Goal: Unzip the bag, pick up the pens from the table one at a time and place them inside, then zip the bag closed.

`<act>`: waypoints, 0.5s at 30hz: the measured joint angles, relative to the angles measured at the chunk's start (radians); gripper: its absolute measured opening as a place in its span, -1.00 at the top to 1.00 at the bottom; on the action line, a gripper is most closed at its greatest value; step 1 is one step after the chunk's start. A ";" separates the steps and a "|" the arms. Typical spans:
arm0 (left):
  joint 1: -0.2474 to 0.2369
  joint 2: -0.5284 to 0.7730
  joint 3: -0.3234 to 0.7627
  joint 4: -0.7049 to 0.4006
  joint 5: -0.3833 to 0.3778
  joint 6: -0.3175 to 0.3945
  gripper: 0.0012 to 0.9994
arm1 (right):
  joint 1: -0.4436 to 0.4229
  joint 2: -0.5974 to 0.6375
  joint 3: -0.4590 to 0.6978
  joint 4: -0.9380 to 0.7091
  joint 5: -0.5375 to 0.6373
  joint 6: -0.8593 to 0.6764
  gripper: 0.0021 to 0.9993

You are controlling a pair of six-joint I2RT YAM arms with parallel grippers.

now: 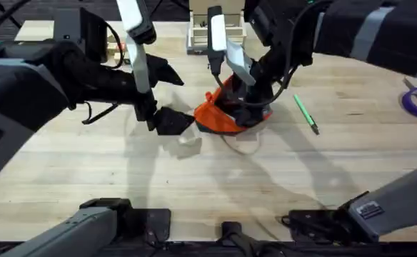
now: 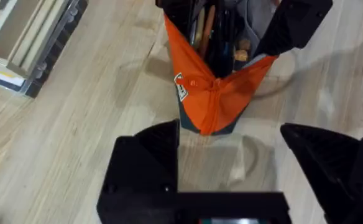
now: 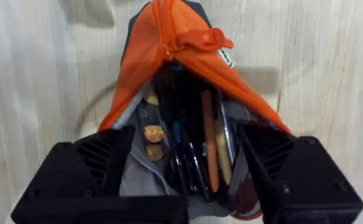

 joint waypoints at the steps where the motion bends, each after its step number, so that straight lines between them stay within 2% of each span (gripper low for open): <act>1: 0.000 0.000 0.000 0.000 0.000 0.000 -0.99 | 0.000 0.000 0.000 -0.002 0.000 0.002 -0.99; 6: 0.000 0.000 0.000 0.000 0.000 0.000 -0.99 | 0.000 -0.048 0.000 -0.028 0.015 0.040 -1.00; 15: 0.000 0.000 0.000 0.000 0.000 0.000 -0.99 | 0.000 -0.253 0.000 -0.043 0.144 0.215 -1.00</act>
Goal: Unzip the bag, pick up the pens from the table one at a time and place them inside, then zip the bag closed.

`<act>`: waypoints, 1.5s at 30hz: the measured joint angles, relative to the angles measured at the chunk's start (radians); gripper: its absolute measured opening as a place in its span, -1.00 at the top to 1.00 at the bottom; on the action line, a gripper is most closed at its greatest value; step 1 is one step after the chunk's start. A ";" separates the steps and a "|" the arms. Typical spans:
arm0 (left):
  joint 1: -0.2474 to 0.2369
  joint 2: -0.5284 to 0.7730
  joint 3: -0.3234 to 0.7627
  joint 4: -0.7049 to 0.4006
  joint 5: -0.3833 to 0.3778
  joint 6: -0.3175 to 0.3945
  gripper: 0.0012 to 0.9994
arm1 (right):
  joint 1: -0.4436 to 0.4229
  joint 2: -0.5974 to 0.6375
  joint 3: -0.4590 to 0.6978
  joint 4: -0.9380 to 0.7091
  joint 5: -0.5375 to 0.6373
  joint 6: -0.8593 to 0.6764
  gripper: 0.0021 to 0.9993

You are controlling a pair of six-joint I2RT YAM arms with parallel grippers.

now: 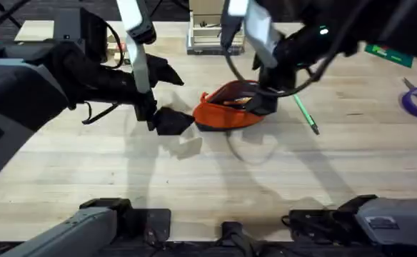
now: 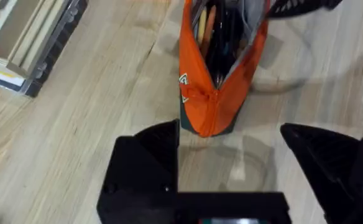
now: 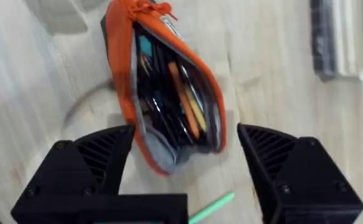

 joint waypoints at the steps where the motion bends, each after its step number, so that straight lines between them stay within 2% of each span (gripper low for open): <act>1: 0.000 0.000 0.000 0.000 0.000 0.000 -0.99 | 0.000 -0.025 0.000 -0.011 0.008 0.013 -1.00; 5: 0.000 0.000 0.000 0.000 0.000 0.000 -0.99 | 0.000 -0.123 0.000 -0.055 0.045 0.060 -1.00; 10: 0.000 0.000 0.000 0.000 0.000 0.000 -0.99 | -0.027 -0.221 0.000 -0.064 0.129 0.215 -0.99; 14: 0.000 0.000 0.000 0.000 0.000 0.000 -0.99 | -0.112 -0.277 0.000 -0.082 0.161 0.342 -0.99; 20: 0.000 0.000 0.000 0.000 0.000 0.000 -0.99 | -0.284 -0.327 0.000 -0.106 0.175 0.508 -1.00; 24: 0.000 0.000 0.000 0.000 0.000 0.000 -0.99 | -0.367 -0.333 0.000 -0.126 0.181 0.570 -1.00; 36: 0.000 0.000 0.000 0.000 0.000 0.000 -0.99 | -0.378 -0.323 0.000 -0.167 0.181 0.582 -0.99; 45: 0.000 0.000 0.000 0.000 0.000 0.000 -0.99 | -0.428 -0.204 -0.021 -0.153 0.167 0.589 -1.00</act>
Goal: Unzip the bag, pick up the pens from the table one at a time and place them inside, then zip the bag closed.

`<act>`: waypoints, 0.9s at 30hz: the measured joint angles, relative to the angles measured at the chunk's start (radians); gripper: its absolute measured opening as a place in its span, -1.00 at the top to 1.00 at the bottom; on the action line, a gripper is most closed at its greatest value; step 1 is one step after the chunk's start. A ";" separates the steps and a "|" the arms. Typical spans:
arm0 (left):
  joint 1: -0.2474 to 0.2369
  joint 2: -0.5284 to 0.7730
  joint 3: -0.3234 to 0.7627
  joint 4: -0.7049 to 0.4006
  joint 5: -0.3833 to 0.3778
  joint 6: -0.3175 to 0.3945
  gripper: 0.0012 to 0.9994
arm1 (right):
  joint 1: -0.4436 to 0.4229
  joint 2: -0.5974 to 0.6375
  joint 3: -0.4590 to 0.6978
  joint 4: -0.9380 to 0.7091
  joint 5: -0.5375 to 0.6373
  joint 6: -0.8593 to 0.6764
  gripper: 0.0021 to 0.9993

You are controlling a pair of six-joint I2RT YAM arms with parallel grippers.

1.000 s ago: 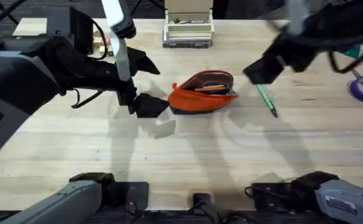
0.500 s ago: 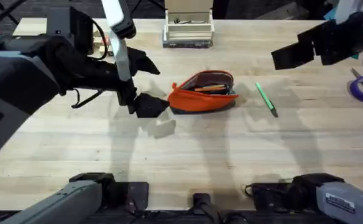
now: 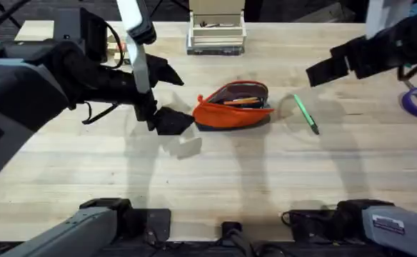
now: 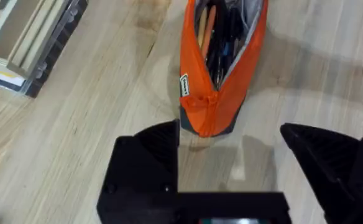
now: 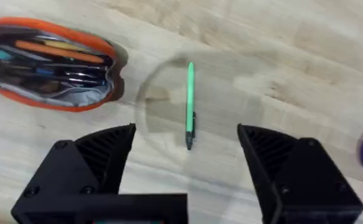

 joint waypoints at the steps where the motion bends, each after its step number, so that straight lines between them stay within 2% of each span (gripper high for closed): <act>1: 0.000 0.000 0.000 0.000 0.000 0.000 -0.99 | -0.005 0.010 -0.013 0.010 -0.005 0.000 -1.00; 11: 0.000 0.000 0.000 0.000 0.000 0.000 -0.99 | -0.065 0.121 -0.183 0.180 -0.021 0.029 -1.00; 27: 0.000 0.000 0.000 0.000 0.000 0.000 -0.99 | -0.066 0.351 -0.195 0.258 -0.027 0.033 -0.99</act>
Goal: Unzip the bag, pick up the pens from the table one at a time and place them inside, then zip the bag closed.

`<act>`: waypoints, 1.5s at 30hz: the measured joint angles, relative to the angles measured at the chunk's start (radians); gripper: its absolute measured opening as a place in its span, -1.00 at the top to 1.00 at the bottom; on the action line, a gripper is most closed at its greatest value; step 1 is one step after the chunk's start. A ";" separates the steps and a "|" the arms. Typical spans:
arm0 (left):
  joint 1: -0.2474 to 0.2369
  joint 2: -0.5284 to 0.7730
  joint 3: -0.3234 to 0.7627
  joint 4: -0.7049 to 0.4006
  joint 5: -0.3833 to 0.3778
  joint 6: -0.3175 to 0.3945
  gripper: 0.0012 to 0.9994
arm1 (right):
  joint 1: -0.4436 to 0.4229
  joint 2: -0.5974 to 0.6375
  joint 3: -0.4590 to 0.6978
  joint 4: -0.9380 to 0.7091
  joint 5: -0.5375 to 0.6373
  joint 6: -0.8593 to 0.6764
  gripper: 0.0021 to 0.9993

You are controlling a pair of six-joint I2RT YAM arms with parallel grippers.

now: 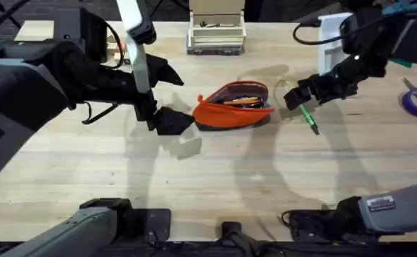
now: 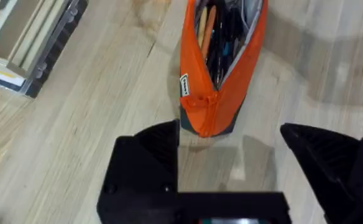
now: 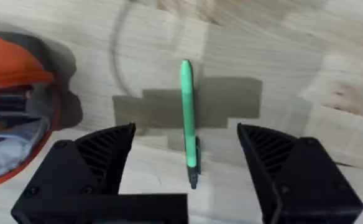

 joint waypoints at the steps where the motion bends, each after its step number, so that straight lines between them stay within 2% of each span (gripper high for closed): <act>1: 0.000 0.000 0.000 0.000 0.000 0.000 -0.99 | 0.000 0.013 0.000 0.001 0.000 0.000 -1.00; 5: 0.000 0.000 0.000 0.000 0.000 0.000 -0.99 | 0.000 0.063 0.000 0.002 0.003 0.000 -1.00; 12: 0.000 0.000 0.000 0.000 0.000 0.000 -0.99 | 0.000 0.065 0.002 0.004 0.003 0.000 -0.97; 14: 0.000 0.000 0.000 0.000 0.000 0.000 -0.99 | 0.000 0.067 0.002 0.009 0.011 0.000 -0.66; 15: 0.000 0.000 0.000 0.000 0.000 0.000 -0.99 | -0.002 0.068 0.002 0.013 0.018 0.000 -0.45; 17: 0.000 0.000 0.000 0.000 0.000 0.000 -0.99 | -0.006 0.071 0.002 0.018 0.023 0.000 0.12; 19: 0.000 0.000 0.000 0.000 0.000 0.000 -0.99 | -0.007 0.072 0.002 0.020 0.026 0.003 0.54; 21: 0.000 0.000 0.000 0.000 0.000 0.000 -0.99 | -0.006 0.072 0.002 0.022 0.026 0.003 0.88; 32: 0.000 0.000 0.000 0.000 0.000 0.000 -0.99 | -0.006 0.073 0.022 -0.003 0.013 0.007 0.95; 39: 0.000 0.000 0.000 0.000 0.000 0.000 -0.99 | -0.004 0.057 0.138 -0.046 0.000 0.007 0.94; 45: 0.000 0.000 0.000 0.000 0.000 0.000 -0.99 | -0.004 -0.036 0.196 -0.055 -0.040 0.007 0.94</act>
